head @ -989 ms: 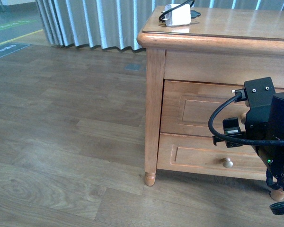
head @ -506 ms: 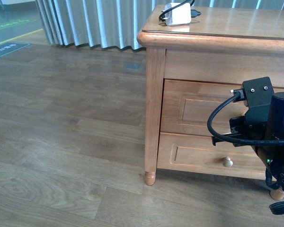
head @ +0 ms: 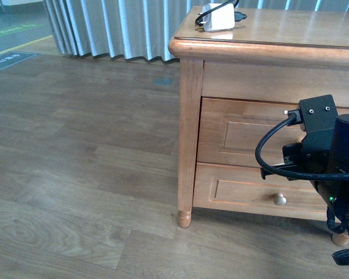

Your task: Put charger into drawer

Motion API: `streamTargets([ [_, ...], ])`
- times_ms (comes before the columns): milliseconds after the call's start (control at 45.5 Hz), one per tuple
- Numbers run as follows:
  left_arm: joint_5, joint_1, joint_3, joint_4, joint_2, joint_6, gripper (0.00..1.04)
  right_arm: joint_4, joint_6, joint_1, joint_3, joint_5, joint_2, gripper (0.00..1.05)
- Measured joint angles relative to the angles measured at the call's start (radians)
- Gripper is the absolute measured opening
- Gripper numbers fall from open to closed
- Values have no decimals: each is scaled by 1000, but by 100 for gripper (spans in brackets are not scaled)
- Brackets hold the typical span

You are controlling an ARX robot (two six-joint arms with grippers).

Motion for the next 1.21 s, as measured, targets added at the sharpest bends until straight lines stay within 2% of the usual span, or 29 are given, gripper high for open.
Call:
streamTargets([
  [484,0,0,0,0,0,0,99,58,38,-9,-151,-64,-66,23],
  [1209,0,0,0,0,0,0,99,192,64,-109,-566,-346,-255,22],
])
